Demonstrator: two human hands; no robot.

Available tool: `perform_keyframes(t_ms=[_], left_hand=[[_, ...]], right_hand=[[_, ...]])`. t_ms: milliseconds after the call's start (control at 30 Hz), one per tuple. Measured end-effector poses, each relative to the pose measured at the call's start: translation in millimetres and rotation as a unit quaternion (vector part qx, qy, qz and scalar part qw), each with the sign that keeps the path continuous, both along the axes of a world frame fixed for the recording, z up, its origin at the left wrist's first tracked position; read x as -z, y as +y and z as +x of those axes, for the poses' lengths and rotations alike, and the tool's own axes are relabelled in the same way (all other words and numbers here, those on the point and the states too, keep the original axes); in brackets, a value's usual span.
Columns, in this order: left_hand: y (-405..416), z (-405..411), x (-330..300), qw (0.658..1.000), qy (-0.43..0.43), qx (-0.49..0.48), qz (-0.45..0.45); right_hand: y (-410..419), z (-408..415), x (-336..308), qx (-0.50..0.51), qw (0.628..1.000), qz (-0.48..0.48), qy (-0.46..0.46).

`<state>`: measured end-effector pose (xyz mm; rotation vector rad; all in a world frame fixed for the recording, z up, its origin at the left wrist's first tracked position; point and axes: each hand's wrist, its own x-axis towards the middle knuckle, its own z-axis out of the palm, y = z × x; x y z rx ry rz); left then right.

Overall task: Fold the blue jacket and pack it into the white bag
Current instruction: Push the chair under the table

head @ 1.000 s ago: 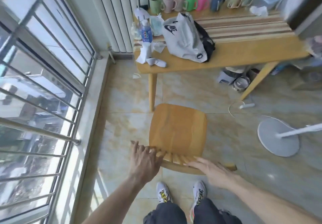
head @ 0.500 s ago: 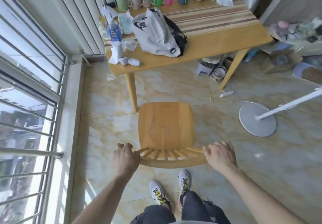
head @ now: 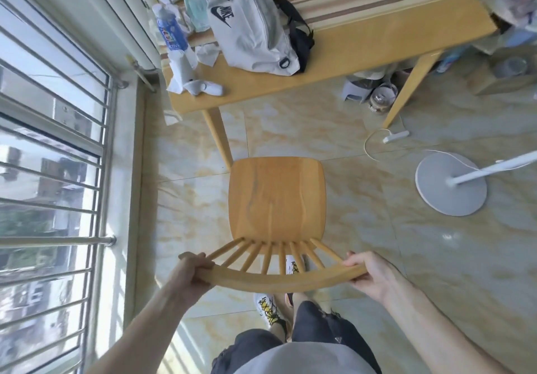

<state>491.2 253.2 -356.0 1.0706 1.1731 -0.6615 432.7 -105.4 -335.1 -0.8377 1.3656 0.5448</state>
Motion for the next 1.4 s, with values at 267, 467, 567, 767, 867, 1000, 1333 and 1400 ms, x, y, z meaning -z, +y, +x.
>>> perform_keyframes(t_ms=[267,467,567,767,867,1000,1333,1400], left_hand=[[-37.3,103.5,-45.3,0.998,-0.057,0.036,0.004],[-92.5,206.1,-78.9,0.997,-0.076,0.012,-0.005],[-116.7,241.0,-88.5,0.997,-0.078,0.005,-0.024],[-153.4,302.2,-62.6,0.993,-0.079,-0.030,-0.079],[-169.9,335.8,-36.7,0.991,-0.073,-0.016,-0.112],[-203.0,371.1,-15.5,0.987,-0.085,-0.015,-0.134],[-276.1,420.0,6.6,0.989,-0.082,-0.064,-0.103],[-283.6,421.5,9.8,0.989,-0.082,-0.070,-0.099]], right_hand=[[-50.9,117.7,-34.6,-0.015,0.996,0.034,-0.086],[-105.0,208.6,-49.2,-0.029,0.992,0.031,-0.115],[-126.7,241.5,-50.2,-0.020,0.991,0.030,-0.128],[-164.8,323.6,-50.7,-0.027,0.987,-0.002,-0.157],[-184.4,364.1,-44.7,-0.012,0.986,-0.014,-0.169],[-213.3,413.0,-31.0,-0.025,0.986,-0.032,-0.164],[-279.2,491.2,12.5,-0.032,0.987,-0.002,-0.158],[-287.5,492.3,17.5,-0.027,0.988,0.007,-0.150]])
